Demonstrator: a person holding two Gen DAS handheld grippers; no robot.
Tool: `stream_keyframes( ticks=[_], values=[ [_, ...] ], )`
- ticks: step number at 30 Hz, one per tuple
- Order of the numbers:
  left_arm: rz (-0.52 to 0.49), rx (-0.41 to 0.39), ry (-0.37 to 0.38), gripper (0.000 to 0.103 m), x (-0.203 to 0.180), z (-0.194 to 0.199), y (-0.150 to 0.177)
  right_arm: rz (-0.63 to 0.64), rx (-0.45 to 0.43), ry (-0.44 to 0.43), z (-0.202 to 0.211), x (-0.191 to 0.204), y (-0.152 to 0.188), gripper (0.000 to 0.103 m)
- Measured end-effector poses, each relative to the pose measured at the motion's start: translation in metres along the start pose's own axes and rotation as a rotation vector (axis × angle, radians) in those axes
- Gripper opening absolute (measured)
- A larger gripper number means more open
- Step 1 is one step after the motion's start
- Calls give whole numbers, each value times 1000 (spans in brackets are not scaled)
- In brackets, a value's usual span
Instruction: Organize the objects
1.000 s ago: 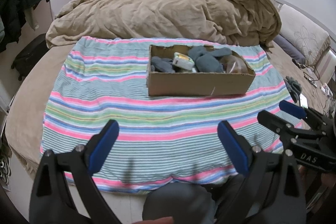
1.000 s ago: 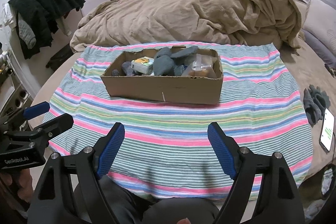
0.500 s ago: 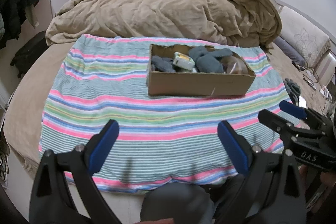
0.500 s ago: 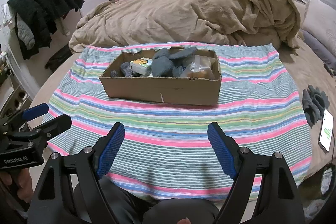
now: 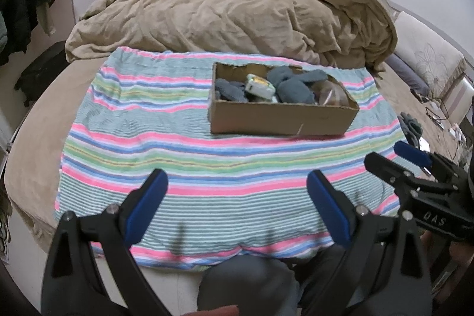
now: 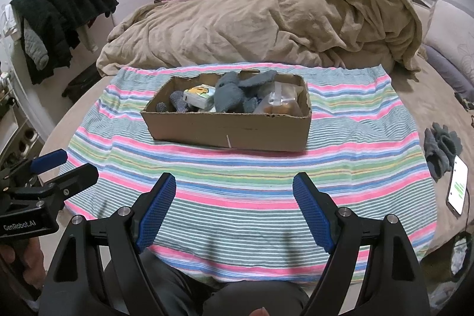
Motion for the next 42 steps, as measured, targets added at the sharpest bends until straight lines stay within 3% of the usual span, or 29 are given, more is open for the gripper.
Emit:
stream_keyframes(
  ticks=[42],
  values=[
    [-15, 14, 17, 96, -5, -14, 5, -9, 15, 4, -10, -6, 5, 84]
  ],
)
Point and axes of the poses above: each gripper's, at about its wrist camera, not at the fingertips, and z roughly against the way its jaws point, x to its left, y to its underside, the point moved 5 cm from there along -z, roughly the way its jaws point, and after that the axes turned 10 degrees about -x, right-handed, at the moved point
